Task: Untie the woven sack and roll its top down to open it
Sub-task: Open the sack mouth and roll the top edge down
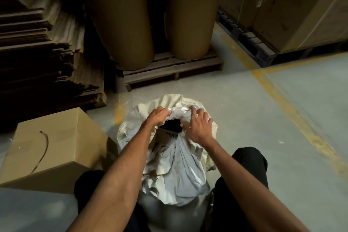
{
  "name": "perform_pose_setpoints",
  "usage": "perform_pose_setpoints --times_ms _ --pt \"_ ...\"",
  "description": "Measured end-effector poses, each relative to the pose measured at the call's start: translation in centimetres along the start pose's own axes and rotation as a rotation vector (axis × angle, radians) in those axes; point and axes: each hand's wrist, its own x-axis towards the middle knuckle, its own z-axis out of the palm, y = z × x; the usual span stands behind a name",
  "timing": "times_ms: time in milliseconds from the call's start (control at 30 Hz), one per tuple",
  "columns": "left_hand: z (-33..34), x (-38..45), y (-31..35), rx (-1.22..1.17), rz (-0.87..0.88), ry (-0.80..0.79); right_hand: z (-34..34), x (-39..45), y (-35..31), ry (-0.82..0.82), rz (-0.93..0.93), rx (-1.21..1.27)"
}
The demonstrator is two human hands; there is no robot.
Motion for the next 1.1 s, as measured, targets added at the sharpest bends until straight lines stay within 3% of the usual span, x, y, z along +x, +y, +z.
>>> perform_pose_setpoints --times_ms 100,167,267,333,400,467,567,667,800,867,967,1033,1100 --pt "-0.5 -0.4 0.9 -0.003 -0.01 -0.102 1.9 -0.9 0.4 0.038 0.085 0.276" --pt "-0.1 -1.1 1.3 0.156 0.057 -0.065 1.6 -0.3 1.2 -0.015 0.118 0.475" --pt "2.0 -2.4 0.9 0.564 0.399 0.115 -0.6 1.6 2.5 -0.138 0.134 0.593" --pt "3.9 -3.5 1.1 0.689 0.663 0.183 -1.5 2.9 2.9 -0.223 0.042 0.56" --pt "5.5 -3.7 2.1 0.747 0.775 0.249 -2.5 3.8 2.9 -0.337 -0.07 0.457" --pt "6.3 -3.6 3.4 0.703 0.765 0.306 -3.6 3.6 2.7 -0.426 -0.086 0.369" --pt "6.1 -3.8 5.5 0.755 0.687 0.221 -4.0 2.9 3.3 -0.521 -0.013 0.45" --pt "5.0 -4.0 7.2 0.794 0.545 0.085 -4.0 0.4 2.9 -0.37 0.017 0.569" --pt "3.9 -4.5 8.3 0.791 0.373 -0.064 -2.1 -5.6 1.5 0.071 0.207 0.326" --pt "3.1 -4.2 9.1 0.775 0.255 -0.17 -0.3 -7.4 0.3 0.064 0.307 0.34" --pt "1.9 -3.0 10.2 0.769 0.148 -0.323 1.1 -7.3 -0.5 0.057 0.434 0.557" --pt "1.6 -2.2 10.0 0.739 0.162 -0.302 0.4 -5.9 0.0 0.023 0.484 0.678" --pt "1.7 -1.8 9.1 0.697 0.326 -0.156 -0.9 -4.4 1.0 -0.032 0.473 0.819"
